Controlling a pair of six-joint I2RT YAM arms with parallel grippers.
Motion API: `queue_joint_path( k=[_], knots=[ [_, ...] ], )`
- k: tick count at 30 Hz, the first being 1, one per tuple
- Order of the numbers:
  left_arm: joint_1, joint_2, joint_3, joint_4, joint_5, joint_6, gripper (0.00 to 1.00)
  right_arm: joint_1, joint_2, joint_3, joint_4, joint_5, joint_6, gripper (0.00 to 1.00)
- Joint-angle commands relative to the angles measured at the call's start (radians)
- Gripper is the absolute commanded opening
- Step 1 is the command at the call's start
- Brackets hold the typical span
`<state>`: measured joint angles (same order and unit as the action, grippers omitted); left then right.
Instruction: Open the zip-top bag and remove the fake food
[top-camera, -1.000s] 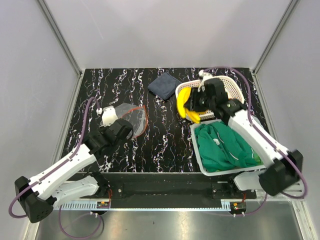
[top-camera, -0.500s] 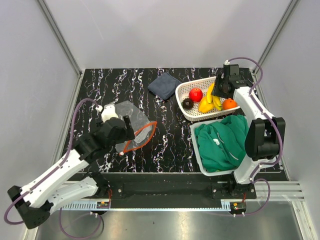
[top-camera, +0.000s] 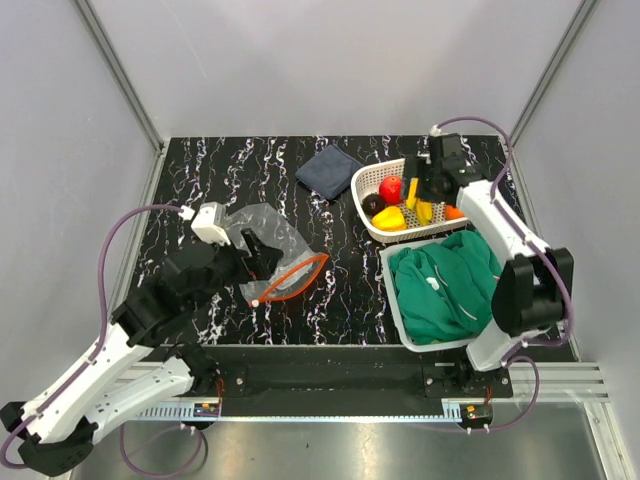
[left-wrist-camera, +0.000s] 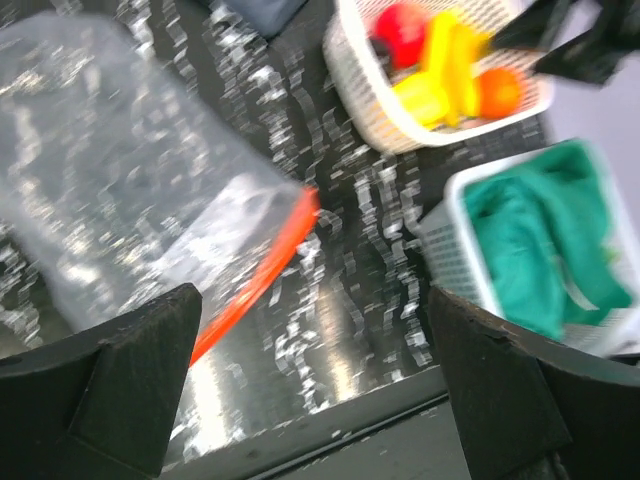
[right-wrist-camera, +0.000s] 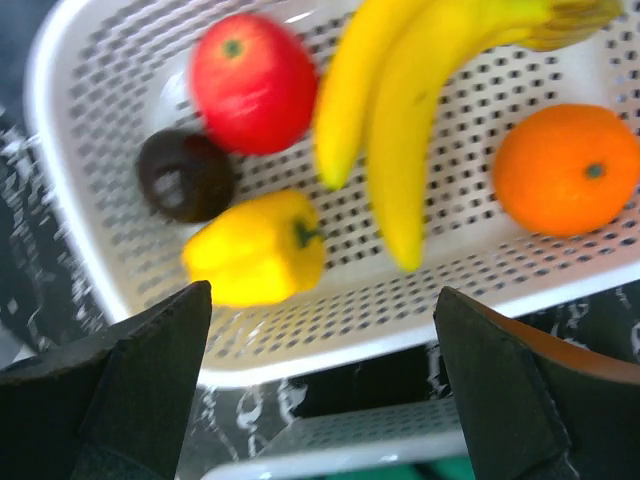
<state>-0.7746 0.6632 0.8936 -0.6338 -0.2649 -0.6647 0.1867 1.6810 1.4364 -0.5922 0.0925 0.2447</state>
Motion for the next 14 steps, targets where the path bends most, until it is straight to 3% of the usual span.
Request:
queue_joint_path(
  k=[1,8,11,14],
  knots=[
    [0.001,-0.06,-0.067,0.192,0.075,-0.009,0.99,0.21,-0.229,-0.077,-0.032,0.069,0.036,1.0],
    [0.001,-0.233,-0.327,0.524,0.053,-0.09,0.99,0.303,-0.581,-0.425,0.106,-0.229,0.205,1.0],
    [0.001,-0.354,-0.45,0.694,0.039,-0.124,0.99,0.301,-0.813,-0.566,0.224,-0.275,0.238,1.0],
    [0.001,-0.453,-0.536,0.871,0.091,-0.141,0.99,0.3,-0.958,-0.629,0.232,-0.303,0.324,1.0]
  ],
)
